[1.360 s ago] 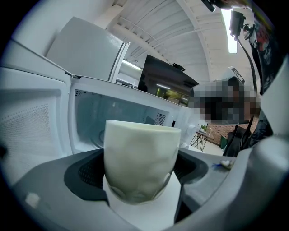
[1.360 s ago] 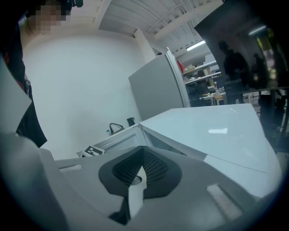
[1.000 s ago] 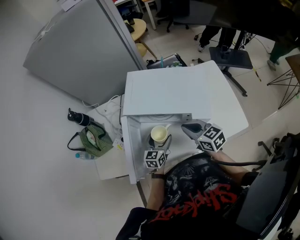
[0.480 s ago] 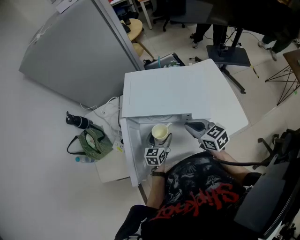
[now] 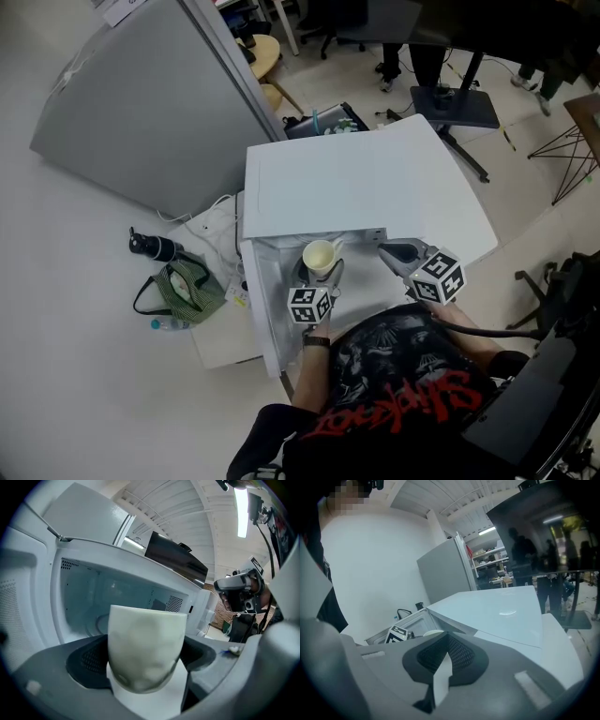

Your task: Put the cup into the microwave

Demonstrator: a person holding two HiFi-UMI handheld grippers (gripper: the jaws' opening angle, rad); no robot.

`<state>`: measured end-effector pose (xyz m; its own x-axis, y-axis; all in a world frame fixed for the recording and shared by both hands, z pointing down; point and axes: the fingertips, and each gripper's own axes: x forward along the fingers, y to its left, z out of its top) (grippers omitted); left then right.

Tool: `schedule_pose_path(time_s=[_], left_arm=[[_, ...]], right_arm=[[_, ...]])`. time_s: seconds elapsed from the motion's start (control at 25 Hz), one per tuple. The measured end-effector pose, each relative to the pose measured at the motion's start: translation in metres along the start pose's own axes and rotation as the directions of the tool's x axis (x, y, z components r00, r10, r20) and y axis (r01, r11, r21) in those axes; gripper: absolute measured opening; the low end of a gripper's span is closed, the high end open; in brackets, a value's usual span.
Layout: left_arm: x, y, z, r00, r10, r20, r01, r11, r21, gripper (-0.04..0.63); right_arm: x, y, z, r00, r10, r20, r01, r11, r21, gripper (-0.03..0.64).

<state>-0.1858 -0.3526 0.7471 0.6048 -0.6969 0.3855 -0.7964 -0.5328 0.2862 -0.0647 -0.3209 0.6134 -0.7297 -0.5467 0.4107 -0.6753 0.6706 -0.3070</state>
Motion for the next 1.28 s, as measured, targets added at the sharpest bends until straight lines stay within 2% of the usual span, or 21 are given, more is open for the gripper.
schedule_pose_path(time_s=[0.6,1.04,1.28], left_arm=[[0.022,0.004,0.006,0.997,-0.071,0.009,0.071,0.997,-0.007,0.439],[0.042,0.018,0.015,0.996,-0.083,0.013,0.083,0.996,-0.018,0.439],[0.058,0.030,0.016,0.996,-0.088,-0.004,0.088,0.996,-0.021,0.440]], right_arm=[[-0.010,-0.027,-0.008,0.990,-0.138,-0.009,0.138,0.989,0.054,0.000],[-0.012,-0.030,-0.006,0.985,-0.172,-0.011,0.173,0.981,0.091,0.000],[-0.021,-0.037,-0.008,0.976,-0.220,-0.009,0.219,0.969,0.110,0.000]])
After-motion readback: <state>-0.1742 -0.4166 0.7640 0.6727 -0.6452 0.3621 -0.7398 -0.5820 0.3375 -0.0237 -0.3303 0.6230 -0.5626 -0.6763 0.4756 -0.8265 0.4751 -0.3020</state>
